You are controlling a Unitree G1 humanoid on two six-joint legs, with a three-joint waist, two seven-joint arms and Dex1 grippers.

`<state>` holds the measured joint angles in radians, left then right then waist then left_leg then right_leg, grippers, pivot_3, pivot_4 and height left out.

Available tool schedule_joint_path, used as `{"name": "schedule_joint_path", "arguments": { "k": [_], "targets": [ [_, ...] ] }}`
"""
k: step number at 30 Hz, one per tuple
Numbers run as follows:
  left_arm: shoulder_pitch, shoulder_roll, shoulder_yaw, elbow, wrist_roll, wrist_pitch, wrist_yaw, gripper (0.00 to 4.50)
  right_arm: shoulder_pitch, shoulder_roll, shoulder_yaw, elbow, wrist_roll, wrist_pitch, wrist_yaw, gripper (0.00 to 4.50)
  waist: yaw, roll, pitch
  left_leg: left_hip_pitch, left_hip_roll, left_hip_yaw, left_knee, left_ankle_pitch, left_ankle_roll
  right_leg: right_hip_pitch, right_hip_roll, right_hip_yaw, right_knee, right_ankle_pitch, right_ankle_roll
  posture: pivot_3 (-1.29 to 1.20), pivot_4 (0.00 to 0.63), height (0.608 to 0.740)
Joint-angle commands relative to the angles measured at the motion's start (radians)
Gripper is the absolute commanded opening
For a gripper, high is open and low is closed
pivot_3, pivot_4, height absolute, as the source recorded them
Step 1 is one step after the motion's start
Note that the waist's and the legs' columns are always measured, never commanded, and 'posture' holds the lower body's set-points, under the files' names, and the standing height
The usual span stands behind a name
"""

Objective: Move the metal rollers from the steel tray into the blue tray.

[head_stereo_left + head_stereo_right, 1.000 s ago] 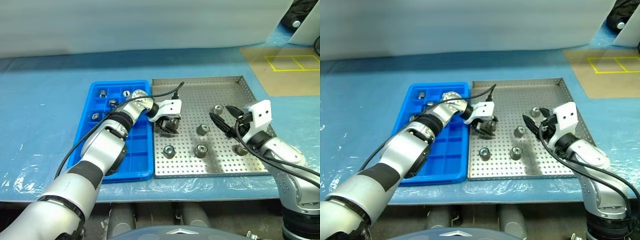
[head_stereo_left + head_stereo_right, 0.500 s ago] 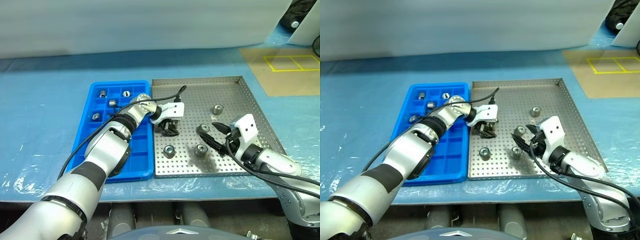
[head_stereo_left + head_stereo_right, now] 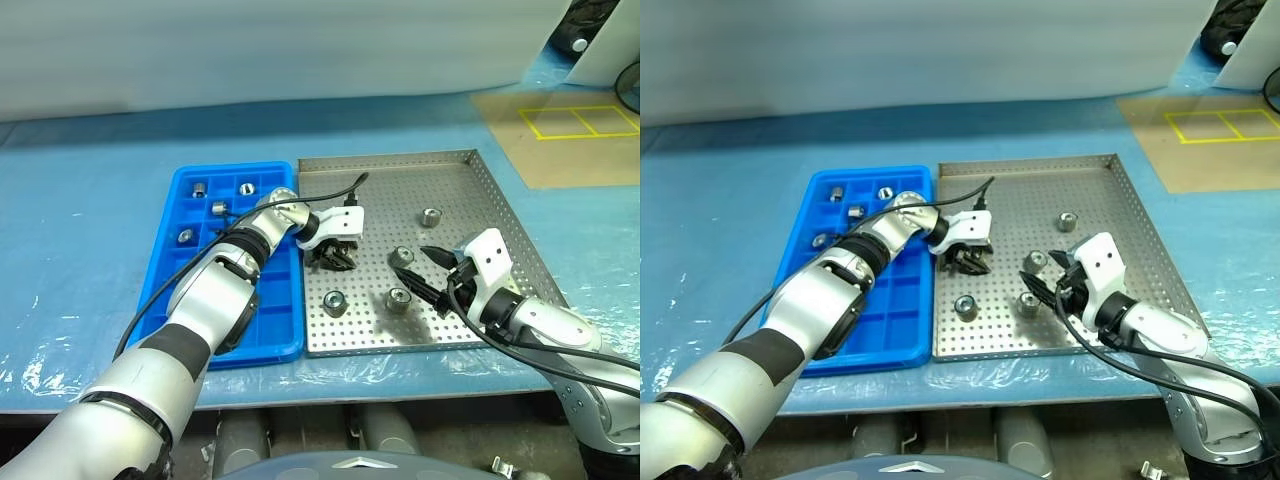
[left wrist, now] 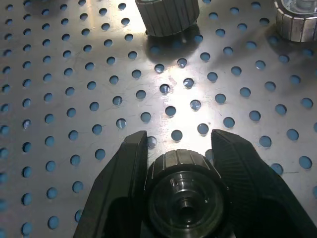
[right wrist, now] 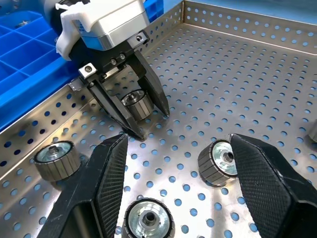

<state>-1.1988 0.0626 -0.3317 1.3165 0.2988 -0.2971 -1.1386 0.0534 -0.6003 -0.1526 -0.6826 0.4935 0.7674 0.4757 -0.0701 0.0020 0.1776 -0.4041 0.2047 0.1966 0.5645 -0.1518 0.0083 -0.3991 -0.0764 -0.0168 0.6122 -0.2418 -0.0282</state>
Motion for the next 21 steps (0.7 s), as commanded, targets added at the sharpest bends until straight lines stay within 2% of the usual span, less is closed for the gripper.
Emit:
{"name": "schedule_joint_path", "arguments": {
  "k": [1,6,11,15,21],
  "targets": [
    [0.013,0.012,-0.001,0.001,0.013,-0.004,-0.011,1.74,-0.011,0.001,0.002,-0.017,-0.009,-0.027,-0.005,3.35,0.0,0.0,0.0,0.0,0.0,0.0,0.0,0.0,0.0,0.0,0.0,0.0,0.0,0.0,0.0,-0.61,0.15,0.74],
    [0.012,0.02,-0.001,0.0,0.019,-0.007,0.023,1.74,-0.018,0.004,0.01,-0.008,-0.017,-0.033,-0.007,3.35,0.0,0.0,0.0,0.0,0.0,0.0,0.0,-0.001,0.0,0.0,0.0,0.0,-0.001,0.0,0.0,-0.6,0.15,0.74],
    [0.0,0.03,0.03,-0.017,-0.019,-0.042,-0.013,1.74,-0.03,0.008,0.018,0.001,-0.022,-0.039,-0.005,3.35,-0.001,0.0,0.0,0.0,0.0,0.0,0.0,0.0,0.0,0.001,0.0,0.0,-0.001,0.0,0.0,-0.59,0.15,0.74],
    [-0.031,0.039,0.108,-0.049,-0.108,-0.039,-0.12,1.74,-0.045,0.007,0.032,0.017,-0.03,-0.048,0.004,3.35,0.0,0.0,0.0,0.0,0.0,0.0,-0.001,0.0,0.0,0.0,0.0,0.0,-0.001,0.0,0.0,-0.57,0.15,0.74],
    [-0.046,0.121,0.171,-0.147,-0.191,-0.109,-0.25,1.74,-0.121,0.004,0.057,0.075,-0.034,-0.072,0.033,3.35,0.003,0.0,0.0,-0.002,0.0,0.0,-0.001,0.001,0.003,-0.001,0.0,0.0,-0.002,0.001,0.0,-0.51,0.15,0.74]
  ]
}}
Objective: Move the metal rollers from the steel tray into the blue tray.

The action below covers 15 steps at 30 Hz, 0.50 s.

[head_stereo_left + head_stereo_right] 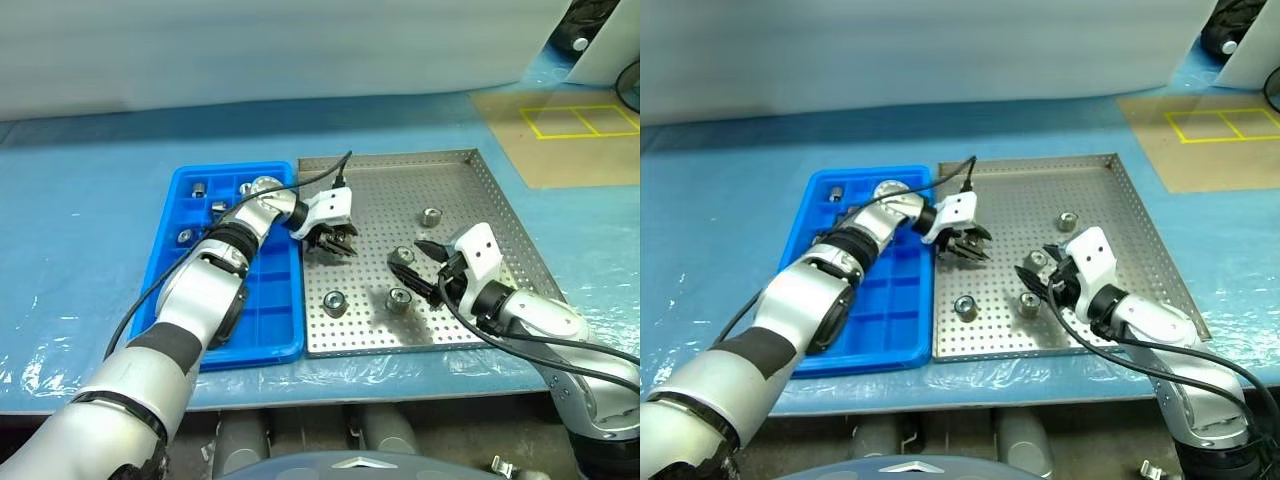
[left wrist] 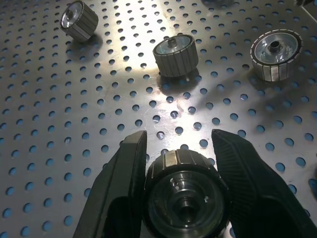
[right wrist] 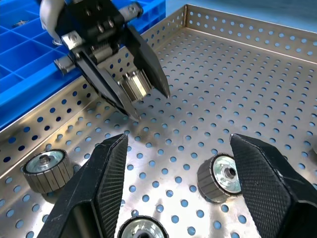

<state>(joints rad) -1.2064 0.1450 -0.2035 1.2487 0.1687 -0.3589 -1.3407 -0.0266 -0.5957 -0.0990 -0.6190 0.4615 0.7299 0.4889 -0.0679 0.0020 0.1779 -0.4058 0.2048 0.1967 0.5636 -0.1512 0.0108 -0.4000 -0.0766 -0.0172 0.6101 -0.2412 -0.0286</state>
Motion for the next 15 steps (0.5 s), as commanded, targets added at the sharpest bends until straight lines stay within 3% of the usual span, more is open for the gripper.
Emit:
{"name": "schedule_joint_path", "arguments": {
  "k": [1,9,12,15],
  "targets": [
    [-0.035,0.052,0.045,-0.094,-0.065,-0.059,-0.054,1.74,-0.053,-0.001,0.011,0.021,-0.003,-0.039,0.027,3.35,0.001,0.0,0.0,0.0,0.0,0.0,0.0,0.0,0.0,0.0,0.0,0.0,0.0,0.0,0.0,-0.51,0.15,0.74],
    [0.092,0.245,0.085,-0.392,-0.158,-0.028,-0.122,1.74,-0.262,0.016,0.113,0.188,-0.026,-0.109,0.134,3.35,0.007,0.0,0.0,0.001,0.001,0.001,-0.001,0.0,-0.001,-0.001,0.0,-0.001,0.002,0.0,-0.001,-0.31,0.15,0.74],
    [0.165,0.307,0.096,-0.553,-0.199,0.056,-0.121,1.74,-0.34,0.033,0.147,0.261,-0.034,-0.142,0.182,3.35,0.034,0.001,0.001,0.001,0.002,0.001,-0.001,0.002,-0.002,-0.002,0.0,-0.002,0.004,0.0,-0.002,-0.21,0.15,0.74],
    [0.295,0.433,0.145,-0.781,-0.251,0.202,-0.11,1.74,-0.479,0.076,0.205,0.383,-0.052,-0.187,0.254,3.35,0.051,0.001,0.001,0.001,0.002,0.001,-0.001,0.002,-0.003,-0.004,0.0,-0.001,0.007,0.0,-0.002,-0.12,0.15,0.74]
  ]
}}
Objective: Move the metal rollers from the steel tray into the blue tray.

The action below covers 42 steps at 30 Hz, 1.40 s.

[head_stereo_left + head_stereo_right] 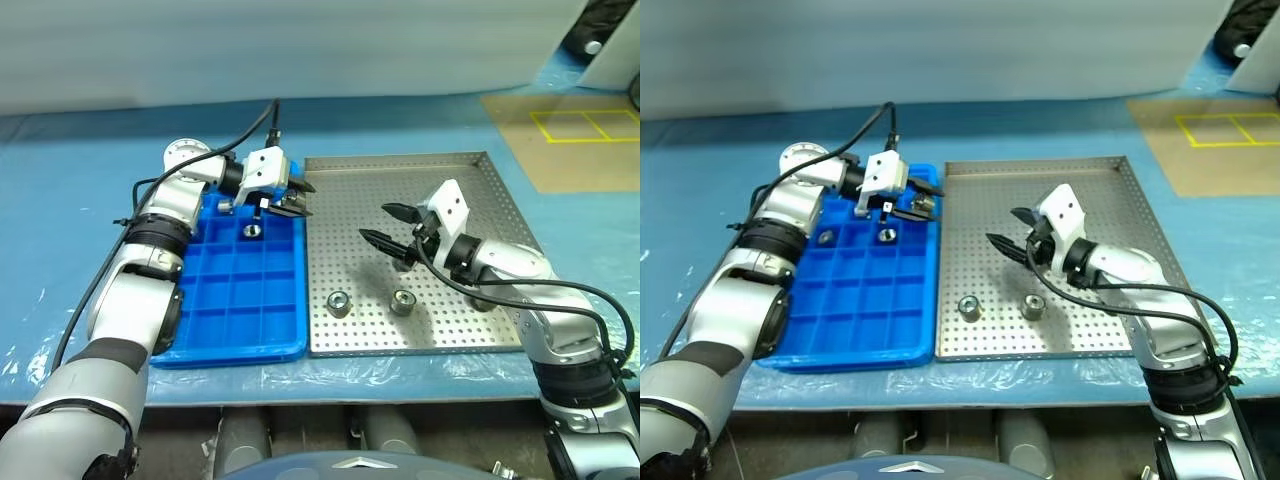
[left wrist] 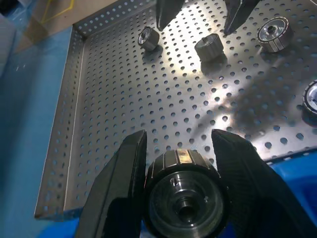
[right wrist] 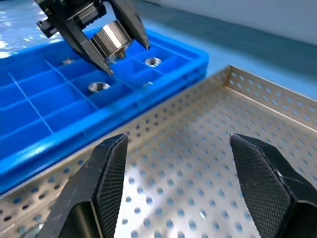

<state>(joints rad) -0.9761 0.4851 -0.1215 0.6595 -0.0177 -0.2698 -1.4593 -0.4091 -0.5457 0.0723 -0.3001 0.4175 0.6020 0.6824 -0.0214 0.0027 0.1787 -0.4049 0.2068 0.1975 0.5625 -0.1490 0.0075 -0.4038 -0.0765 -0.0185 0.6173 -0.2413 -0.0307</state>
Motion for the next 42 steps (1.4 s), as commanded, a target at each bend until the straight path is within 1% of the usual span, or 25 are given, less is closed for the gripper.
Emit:
{"name": "schedule_joint_path", "arguments": {
  "k": [1,4,9,11,14,21,26,35,37,39,42],
  "targets": [
    [0.095,0.118,0.07,-0.246,-0.073,0.149,0.02,1.74,-0.122,0.034,0.041,0.09,-0.012,-0.071,0.079,3.35,0.011,0.0,0.0,-0.001,0.0,0.0,0.0,0.0,-0.001,-0.002,0.0,0.0,0.002,0.0,0.0,-0.09,0.15,0.74],
    [0.233,0.214,0.127,-0.426,-0.098,0.267,0.086,1.74,-0.212,0.077,0.085,0.193,-0.025,-0.119,0.153,3.35,0.047,0.001,0.001,-0.001,0.001,0.0,-0.001,0.001,-0.007,-0.004,0.0,-0.002,0.007,-0.002,-0.004,0.03,0.15,0.74],
    [0.449,0.31,0.226,-0.665,-0.158,0.445,0.183,1.74,-0.293,0.147,0.143,0.314,-0.041,-0.174,0.258,3.35,0.099,0.001,0.001,-0.001,0.002,-0.001,-0.003,0.002,-0.009,-0.004,0.0,-0.004,0.007,-0.003,-0.005,0.15,0.15,0.74],
    [0.539,0.332,0.264,-0.733,-0.182,0.498,0.216,1.74,-0.31,0.17,0.172,0.345,-0.049,-0.189,0.304,3.35,0.121,0.001,0.001,-0.001,0.001,-0.001,-0.003,0.002,-0.01,-0.004,0.0,-0.005,0.007,-0.003,-0.004,0.2,0.15,0.74],
    [0.655,0.325,0.321,-0.788,-0.22,0.552,0.284,1.74,-0.333,0.204,0.207,0.38,-0.052,-0.198,0.365,3.35,0.138,0.0,0.001,-0.002,0.001,-0.002,-0.003,0.002,-0.011,-0.004,0.0,-0.006,0.007,-0.003,-0.004,0.24,0.15,0.74],
    [0.761,0.316,0.299,-0.826,-0.232,0.56,0.361,1.74,-0.337,0.214,0.211,0.403,-0.075,-0.206,0.405,3.35,0.175,0.0,0.001,-0.001,0.001,-0.005,-0.003,0.004,-0.013,-0.003,0.0,-0.006,0.008,-0.003,-0.004,0.26,0.15,0.74],
    [0.794,0.313,0.273,-0.827,-0.236,0.557,0.38,1.74,-0.317,0.206,0.203,0.388,-0.085,-0.195,0.406,3.35,0.175,0.0,0.001,-0.001,0.001,-0.006,-0.005,0.005,-0.015,-0.003,0.0,-0.006,0.008,-0.003,-0.004,0.24,0.15,0.74],
    [0.776,0.309,0.198,-0.761,-0.208,0.529,0.393,1.74,-0.293,0.191,0.192,0.366,-0.091,-0.187,0.384,3.35,0.172,0.0,0.0,-0.001,0.001,-0.006,-0.006,0.006,-0.017,-0.004,0.001,-0.006,0.007,-0.003,-0.004,0.21,0.15,0.74],
    [0.764,0.306,0.191,-0.728,-0.2,0.512,0.398,2.46,-0.289,0.188,0.188,0.362,-0.093,-0.187,0.378,3.35,0.172,0.0,0.0,0.0,0.001,-0.006,-0.006,0.006,-0.017,-0.004,0.001,-0.006,0.008,-0.003,-0.004,0.2,0.15,0.74],
    [0.75,0.303,0.189,-0.707,-0.195,0.499,0.409,2.97,-0.286,0.186,0.185,0.359,-0.093,-0.187,0.375,3.35,0.172,0.0,0.0,0.0,0.001,-0.006,-0.006,0.006,-0.017,-0.004,0.001,-0.006,0.008,-0.003,-0.004,0.2,0.15,0.74],
    [0.731,0.306,0.177,-0.692,-0.172,0.477,0.428,4.02,-0.284,0.184,0.182,0.359,-0.092,-0.187,0.372,3.35,0.171,0.0,0.0,0.0,0.001,-0.006,-0.006,0.006,-0.017,-0.004,0.001,-0.006,0.008,-0.003,-0.004,0.19,0.15,0.74]
  ]
}}
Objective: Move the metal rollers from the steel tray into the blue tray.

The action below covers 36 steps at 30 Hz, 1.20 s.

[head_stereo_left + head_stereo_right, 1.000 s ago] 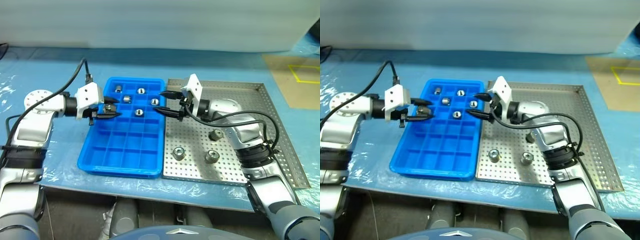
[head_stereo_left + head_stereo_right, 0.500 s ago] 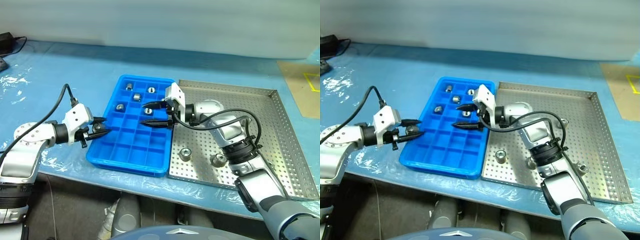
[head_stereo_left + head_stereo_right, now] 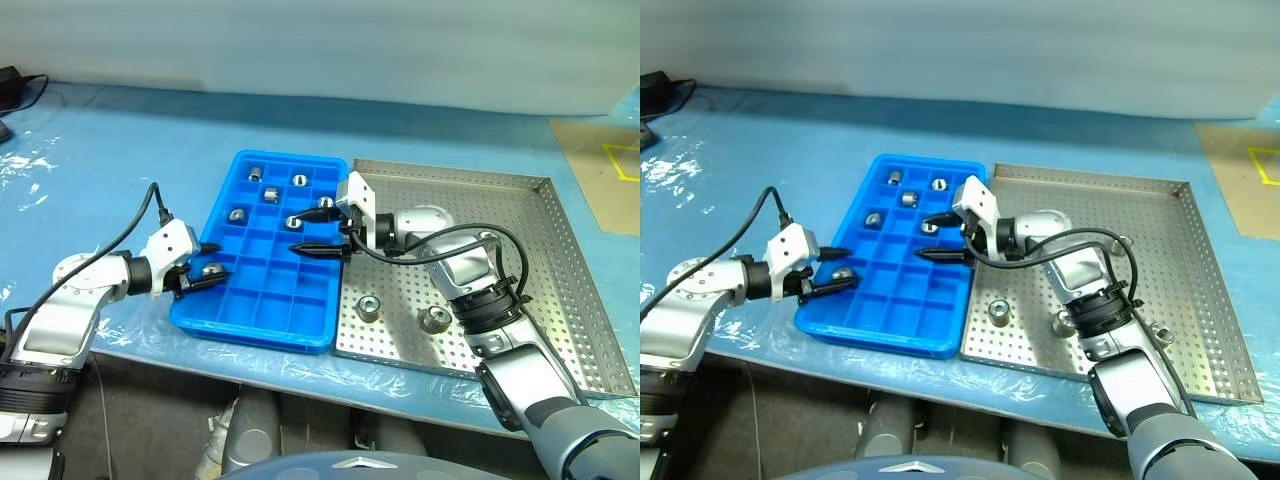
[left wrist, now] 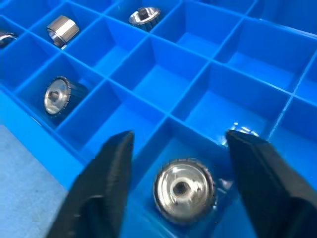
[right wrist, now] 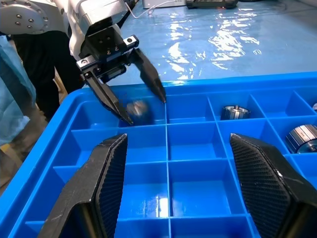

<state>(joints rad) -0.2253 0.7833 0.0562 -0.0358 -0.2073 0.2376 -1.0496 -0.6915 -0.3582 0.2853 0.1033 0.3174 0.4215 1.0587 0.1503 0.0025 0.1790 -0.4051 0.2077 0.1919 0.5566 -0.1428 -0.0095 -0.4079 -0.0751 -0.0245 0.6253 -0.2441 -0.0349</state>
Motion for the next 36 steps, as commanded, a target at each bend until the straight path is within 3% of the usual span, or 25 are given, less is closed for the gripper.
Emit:
{"name": "schedule_joint_path", "arguments": {
  "k": [1,9,16,23,29,36],
  "targets": [
    [-0.027,0.008,-0.003,0.006,0.017,-0.034,0.017,4.02,-0.002,-0.004,-0.032,-0.044,0.008,-0.007,-0.006,3.35,0.0,0.0,0.0,0.0,0.0,0.0,0.0,0.0,0.0,0.0,0.0,0.0,0.0,0.0,0.0,0.19,0.15,0.74],
    [-0.179,-0.057,-0.029,-0.077,-0.078,0.049,0.006,4.02,0.004,-0.032,-0.068,-0.058,0.017,0.003,-0.027,3.35,0.002,0.0,0.0,0.0,0.0,0.0,0.001,0.001,-0.002,0.001,-0.001,0.0,0.0,0.0,0.0,0.14,0.15,0.74],
    [-0.358,-0.158,-0.174,0.09,-0.023,-0.026,-0.062,4.02,0.054,-0.133,-0.153,-0.112,0.02,0.039,-0.054,3.35,-0.015,0.0,0.0,0.0,-0.001,0.001,0.003,0.002,-0.002,0.001,0.0,0.001,0.002,0.0,0.0,0.01,0.15,0.74],
    [-0.577,-0.361,-0.343,0.508,0.127,-0.303,-0.114,4.02,0.23,-0.245,-0.316,-0.276,0.035,0.118,-0.176,3.35,-0.036,0.0,0.0,-0.001,-0.002,0.005,0.005,0.001,-0.001,0.002,0.001,0.002,0.001,0.001,0.001,-0.21,0.15,0.74],
    [-0.796,-0.579,-0.342,0.889,0.185,-0.494,-0.059,4.02,0.413,-0.271,-0.444,-0.494,0.071,0.219,-0.297,3.35,-0.086,0.0,-0.001,-0.002,-0.003,0.006,0.009,-0.001,0.002,0.002,0.001,0.003,0.001,0.002,0.003,-0.38,0.15,0.74],
    [-0.97,-0.737,-0.322,1.176,0.23,-0.594,-0.039,4.02,0.58,-0.276,-0.563,-0.702,0.118,0.323,-0.414,3.35,-0.152,0.0,-0.001,0.0,-0.003,0.006,0.009,-0.003,0.012,0.004,0.001,0.005,-0.002,0.002,0.003,-0.54,0.15,0.74]
  ]
}}
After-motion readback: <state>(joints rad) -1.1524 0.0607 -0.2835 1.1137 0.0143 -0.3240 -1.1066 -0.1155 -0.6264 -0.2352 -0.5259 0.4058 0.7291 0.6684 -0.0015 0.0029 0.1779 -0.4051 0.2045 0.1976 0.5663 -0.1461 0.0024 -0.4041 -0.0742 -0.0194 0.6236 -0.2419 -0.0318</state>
